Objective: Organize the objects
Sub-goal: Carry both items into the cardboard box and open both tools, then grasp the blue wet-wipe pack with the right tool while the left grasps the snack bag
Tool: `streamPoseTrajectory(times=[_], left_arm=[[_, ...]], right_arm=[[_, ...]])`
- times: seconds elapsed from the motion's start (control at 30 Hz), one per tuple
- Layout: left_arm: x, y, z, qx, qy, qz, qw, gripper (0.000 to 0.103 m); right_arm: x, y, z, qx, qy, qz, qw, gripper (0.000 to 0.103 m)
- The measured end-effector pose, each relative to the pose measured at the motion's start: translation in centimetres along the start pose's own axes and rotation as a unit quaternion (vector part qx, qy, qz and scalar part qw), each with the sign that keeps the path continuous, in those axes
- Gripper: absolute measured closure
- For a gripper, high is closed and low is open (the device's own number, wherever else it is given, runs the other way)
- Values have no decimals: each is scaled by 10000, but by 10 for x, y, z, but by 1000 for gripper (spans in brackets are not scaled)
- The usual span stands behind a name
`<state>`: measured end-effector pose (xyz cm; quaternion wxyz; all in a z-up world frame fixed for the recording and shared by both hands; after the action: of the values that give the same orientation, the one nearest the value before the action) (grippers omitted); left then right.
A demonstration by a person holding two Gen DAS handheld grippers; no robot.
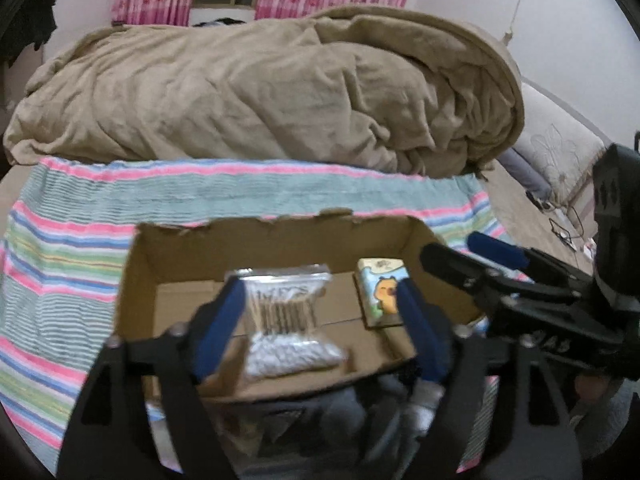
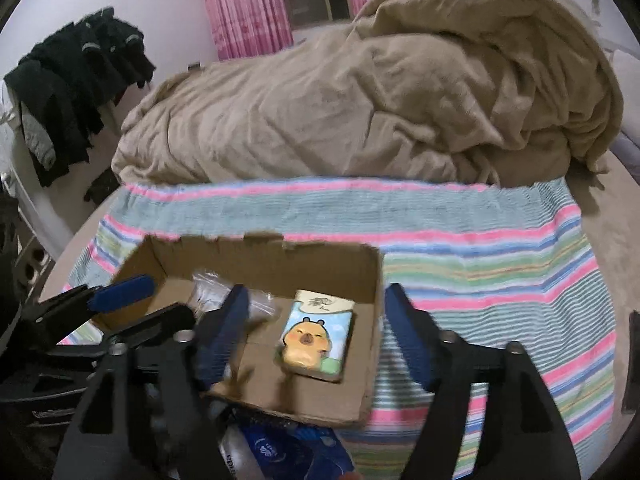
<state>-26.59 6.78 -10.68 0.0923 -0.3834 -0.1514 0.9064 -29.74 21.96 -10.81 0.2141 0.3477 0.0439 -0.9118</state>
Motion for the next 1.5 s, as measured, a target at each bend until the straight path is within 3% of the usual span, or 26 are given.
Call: streamPoseTrajectory(times=[0.3,0.5,0.7,1.07,1.5], left_arm=[[-69,4,0,-51,-408,-5,9992,20],[-115,7,-5,-76,-712,38,9974,15],[-142,17,-19,-61,-773,182,9968,15],[-133,50,-65,-212,-328,492,9980,15],[-86,70,-83,-297,-37,701,9971,15]], right_arm=[[-47,10,9,-40,-288,-96,9995,22],[-76,25,8,-278,-435,-135,9986,14],[-104,37,0,-364,-530,-41,9979,14],[-122,37,-41,-258,-386,-29,9989,14],[-81,30,-72,-92,37,107,9999,13]])
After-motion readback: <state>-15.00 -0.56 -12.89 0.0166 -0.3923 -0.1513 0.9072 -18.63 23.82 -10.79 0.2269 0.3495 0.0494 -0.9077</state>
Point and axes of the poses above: each gripper's, at about its wrist camera, not at the fingertips, and x roughly the way its jaws point, y to its left, z to its top, the point moved 6 cm from there along x, roughly the way its jaws point, and after that the axes turned 9 degrees about -x, right-handed, at the moved point
